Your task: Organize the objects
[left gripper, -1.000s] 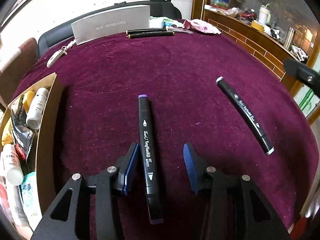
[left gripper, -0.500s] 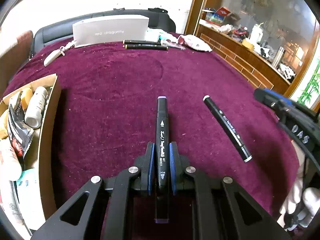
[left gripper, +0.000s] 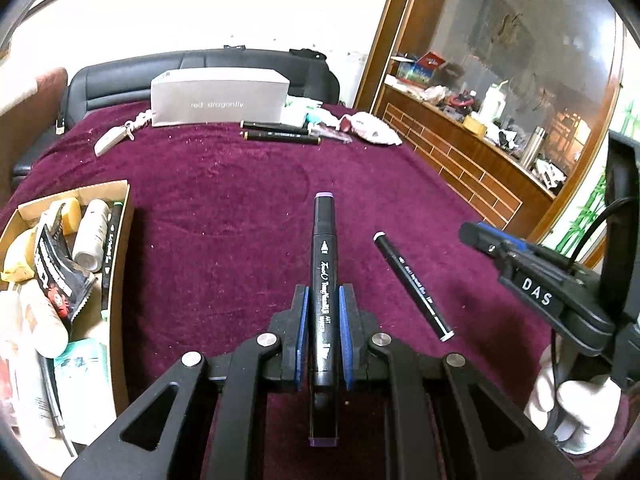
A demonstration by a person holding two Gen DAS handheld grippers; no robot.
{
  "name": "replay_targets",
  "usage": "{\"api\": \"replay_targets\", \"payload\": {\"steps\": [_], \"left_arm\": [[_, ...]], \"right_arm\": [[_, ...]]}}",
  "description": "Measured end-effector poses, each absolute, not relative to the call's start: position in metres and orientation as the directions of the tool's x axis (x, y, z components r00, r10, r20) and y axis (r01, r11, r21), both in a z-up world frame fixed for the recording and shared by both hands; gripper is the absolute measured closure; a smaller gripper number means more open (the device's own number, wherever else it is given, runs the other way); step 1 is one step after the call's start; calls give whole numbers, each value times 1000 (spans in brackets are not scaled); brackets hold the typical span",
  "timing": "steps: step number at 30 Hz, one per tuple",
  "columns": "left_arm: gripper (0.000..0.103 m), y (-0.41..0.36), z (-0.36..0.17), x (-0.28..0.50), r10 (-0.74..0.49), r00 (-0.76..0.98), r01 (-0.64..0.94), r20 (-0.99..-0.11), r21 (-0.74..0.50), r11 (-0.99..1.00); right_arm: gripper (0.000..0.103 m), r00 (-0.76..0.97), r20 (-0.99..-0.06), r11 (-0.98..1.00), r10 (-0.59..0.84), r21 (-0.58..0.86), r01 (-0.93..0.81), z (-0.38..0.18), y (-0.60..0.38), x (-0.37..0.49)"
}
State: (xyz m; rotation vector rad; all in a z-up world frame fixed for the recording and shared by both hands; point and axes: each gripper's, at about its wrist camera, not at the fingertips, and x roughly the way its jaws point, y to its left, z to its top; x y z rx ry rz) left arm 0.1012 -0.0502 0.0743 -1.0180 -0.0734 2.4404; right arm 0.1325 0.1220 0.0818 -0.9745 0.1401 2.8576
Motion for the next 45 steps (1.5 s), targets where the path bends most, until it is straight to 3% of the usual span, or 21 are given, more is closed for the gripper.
{"api": "replay_targets", "payload": {"steps": [5,10,12,14,16,20,22,23,24,36,45], "left_arm": [[92,-56,83,107,464,-613,-421,-639,-232,-877],[92,-63,80,109,461,-611,-411,-644,-239,-880],[92,-66,77,110,463,-607,-409,-646,-245,-879],[92,-69,75,111,468,-604,-410,-645,-251,-877],[92,-73,73,112,478,-601,-408,-641,-268,-873],[92,-76,67,108,488,-587,-404,-645,-289,-868],[92,-78,64,107,490,-584,-404,-647,-292,-867],[92,-79,62,106,492,-582,-402,-648,-297,-866],[92,-79,62,106,494,-580,-400,-647,-303,-865],[92,-85,67,113,500,-595,-396,-629,-312,-864],[92,-101,89,131,485,-657,-389,-577,-291,-874]], "right_arm": [[90,-786,-618,-985,-2,135,-104,83,125,135],[90,-727,-686,-978,-26,169,-124,61,138,117],[86,-701,-711,-972,-50,197,-131,50,146,107],[72,-668,-741,-970,-63,202,-132,41,150,95],[64,-639,-765,-969,-83,212,-128,33,149,82],[62,-561,-827,-982,-33,131,-135,8,137,60],[71,-576,-817,-989,29,61,-136,8,128,62],[85,-579,-813,-989,60,30,-143,9,125,62],[90,-578,-815,-989,51,38,-141,9,125,63],[90,-658,-746,-971,-102,218,-97,43,123,93],[90,-732,-653,-969,-196,244,41,87,86,113]]}}
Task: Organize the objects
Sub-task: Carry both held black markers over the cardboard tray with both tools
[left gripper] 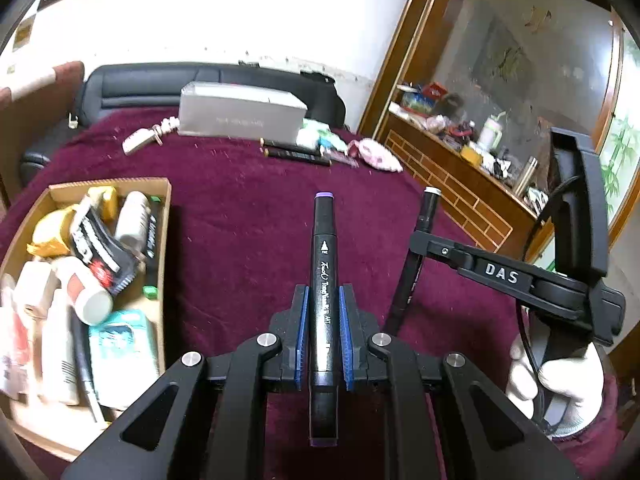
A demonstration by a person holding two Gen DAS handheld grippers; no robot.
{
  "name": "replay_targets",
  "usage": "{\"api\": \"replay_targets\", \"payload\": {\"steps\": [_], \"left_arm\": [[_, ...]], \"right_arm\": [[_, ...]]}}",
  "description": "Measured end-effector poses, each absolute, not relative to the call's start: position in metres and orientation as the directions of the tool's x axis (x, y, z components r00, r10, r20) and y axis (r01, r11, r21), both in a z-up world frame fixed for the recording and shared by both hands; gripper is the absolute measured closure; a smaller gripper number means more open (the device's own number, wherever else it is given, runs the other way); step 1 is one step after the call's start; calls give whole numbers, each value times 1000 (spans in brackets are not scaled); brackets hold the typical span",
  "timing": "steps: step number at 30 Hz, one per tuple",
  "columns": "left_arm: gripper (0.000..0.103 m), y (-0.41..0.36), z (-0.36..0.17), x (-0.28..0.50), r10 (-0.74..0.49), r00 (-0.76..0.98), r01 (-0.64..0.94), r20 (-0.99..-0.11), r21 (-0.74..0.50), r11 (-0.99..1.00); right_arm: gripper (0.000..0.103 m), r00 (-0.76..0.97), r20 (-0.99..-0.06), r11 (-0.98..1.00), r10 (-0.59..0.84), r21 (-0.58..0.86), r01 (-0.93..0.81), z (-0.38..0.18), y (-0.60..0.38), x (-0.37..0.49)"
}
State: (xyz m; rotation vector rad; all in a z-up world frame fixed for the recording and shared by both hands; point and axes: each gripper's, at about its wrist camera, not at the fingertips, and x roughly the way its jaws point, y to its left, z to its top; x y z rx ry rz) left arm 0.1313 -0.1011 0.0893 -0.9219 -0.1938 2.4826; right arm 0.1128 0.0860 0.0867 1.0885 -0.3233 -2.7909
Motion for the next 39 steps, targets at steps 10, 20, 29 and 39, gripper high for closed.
{"api": "replay_targets", "payload": {"steps": [10,20,29,39], "left_arm": [[92,-166,142,159,370,-801,-283,-470,-247,-927],[91,-244,171,175,190,-896,-99,-400,-239,-966],[91,-277,162,170,103,-906,0,-410,-243,-970],[91,-287,149,161,60,-898,57,-435,-250,-967]], "right_arm": [[90,-764,-538,-934,-356,236,269,144,16,111],[90,-685,-491,-840,-539,255,479,159,-63,101],[90,-636,-484,-794,-602,275,542,152,-93,90],[90,-596,-494,-766,-633,287,576,138,-108,80]]}}
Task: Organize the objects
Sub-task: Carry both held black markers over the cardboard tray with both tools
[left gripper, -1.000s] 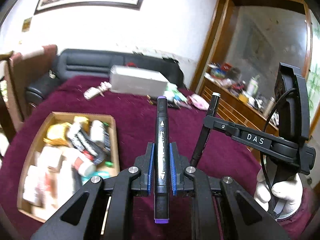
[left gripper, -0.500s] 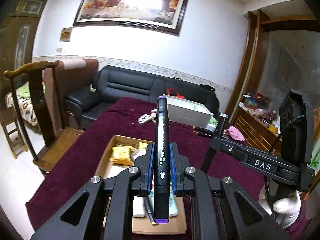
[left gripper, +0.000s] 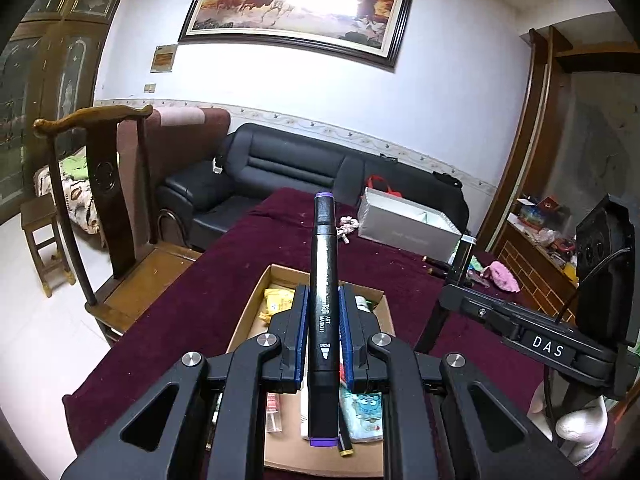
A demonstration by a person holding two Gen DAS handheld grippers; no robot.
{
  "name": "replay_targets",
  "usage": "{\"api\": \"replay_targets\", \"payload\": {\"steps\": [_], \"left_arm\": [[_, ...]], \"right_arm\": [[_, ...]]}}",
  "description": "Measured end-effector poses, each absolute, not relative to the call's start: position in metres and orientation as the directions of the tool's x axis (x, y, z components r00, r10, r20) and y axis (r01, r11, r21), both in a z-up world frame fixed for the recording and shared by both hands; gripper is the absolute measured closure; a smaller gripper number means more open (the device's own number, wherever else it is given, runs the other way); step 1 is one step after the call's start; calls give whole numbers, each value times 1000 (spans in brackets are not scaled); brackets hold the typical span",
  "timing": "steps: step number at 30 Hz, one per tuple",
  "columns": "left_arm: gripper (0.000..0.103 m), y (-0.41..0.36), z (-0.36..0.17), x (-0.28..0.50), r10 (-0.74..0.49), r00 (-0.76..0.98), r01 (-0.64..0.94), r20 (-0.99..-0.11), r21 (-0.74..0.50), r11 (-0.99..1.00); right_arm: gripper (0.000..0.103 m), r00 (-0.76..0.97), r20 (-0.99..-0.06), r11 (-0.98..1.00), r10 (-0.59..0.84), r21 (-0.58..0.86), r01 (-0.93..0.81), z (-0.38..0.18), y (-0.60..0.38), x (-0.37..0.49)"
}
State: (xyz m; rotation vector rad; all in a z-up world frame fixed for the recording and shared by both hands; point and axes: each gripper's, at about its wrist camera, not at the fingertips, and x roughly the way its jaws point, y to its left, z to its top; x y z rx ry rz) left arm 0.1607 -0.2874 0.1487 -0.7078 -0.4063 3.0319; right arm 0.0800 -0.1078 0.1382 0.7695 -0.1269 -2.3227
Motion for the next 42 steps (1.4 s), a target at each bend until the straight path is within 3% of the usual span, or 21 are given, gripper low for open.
{"api": "replay_targets", "payload": {"steps": [21,42], "left_arm": [[91,-290,143,138,-28,-874,149,-485,-213,-965],[91,-290,119,125,-29,-843,176,-537,-225,-958]], "right_arm": [[90,-498,-486,-679,-718,330,656,116,-130,52],[90,-467,-526,-674,-711,320,666,102,-135,57]]}}
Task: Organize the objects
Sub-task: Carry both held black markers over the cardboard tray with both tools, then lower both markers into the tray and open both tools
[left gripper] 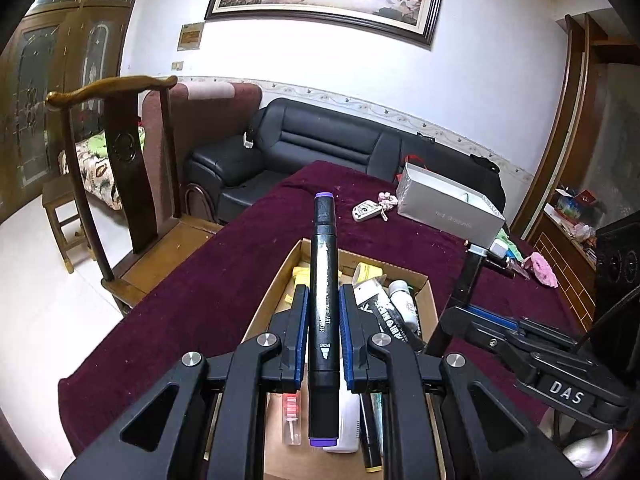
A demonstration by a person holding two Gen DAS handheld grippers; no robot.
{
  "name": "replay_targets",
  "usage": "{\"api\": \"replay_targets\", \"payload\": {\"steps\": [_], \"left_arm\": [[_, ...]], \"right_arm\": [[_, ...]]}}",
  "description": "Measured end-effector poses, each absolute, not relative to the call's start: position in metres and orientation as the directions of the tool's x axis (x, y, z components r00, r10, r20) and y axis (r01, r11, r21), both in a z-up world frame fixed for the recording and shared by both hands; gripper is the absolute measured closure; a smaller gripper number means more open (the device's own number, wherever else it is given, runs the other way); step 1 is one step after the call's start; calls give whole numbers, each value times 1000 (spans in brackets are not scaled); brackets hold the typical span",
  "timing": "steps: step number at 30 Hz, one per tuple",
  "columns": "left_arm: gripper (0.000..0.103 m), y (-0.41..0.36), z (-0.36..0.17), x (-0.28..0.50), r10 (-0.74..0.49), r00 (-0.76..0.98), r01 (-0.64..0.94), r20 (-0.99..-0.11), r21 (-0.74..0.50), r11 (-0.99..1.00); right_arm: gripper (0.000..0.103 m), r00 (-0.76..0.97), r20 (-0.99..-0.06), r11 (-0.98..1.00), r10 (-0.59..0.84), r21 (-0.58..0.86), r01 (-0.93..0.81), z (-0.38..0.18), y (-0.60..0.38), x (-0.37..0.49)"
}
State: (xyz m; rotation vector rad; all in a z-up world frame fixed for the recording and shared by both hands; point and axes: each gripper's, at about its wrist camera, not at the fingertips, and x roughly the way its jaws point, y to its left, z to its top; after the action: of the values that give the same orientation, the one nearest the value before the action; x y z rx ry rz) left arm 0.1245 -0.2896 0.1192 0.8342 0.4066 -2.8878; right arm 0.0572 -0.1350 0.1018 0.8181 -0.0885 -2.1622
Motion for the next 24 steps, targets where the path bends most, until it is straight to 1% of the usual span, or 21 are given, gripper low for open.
{"api": "replay_targets", "payload": {"steps": [10,17,24], "left_arm": [[91,-297,102,113,-6,-828,180,-561,-256,-950],[91,-293,93,105,14,-815,162,-579,-250,-955],[92,-290,77,88,43,-780,147,-624,-249,-957]], "right_arm": [[90,-430,-562,-672,-706,341,658,89,-140,51],[90,-436,-590,-695,-680,330,638,82,-141,46],[89,-442,-606,-717,-661,336,611,75,-140,39]]}}
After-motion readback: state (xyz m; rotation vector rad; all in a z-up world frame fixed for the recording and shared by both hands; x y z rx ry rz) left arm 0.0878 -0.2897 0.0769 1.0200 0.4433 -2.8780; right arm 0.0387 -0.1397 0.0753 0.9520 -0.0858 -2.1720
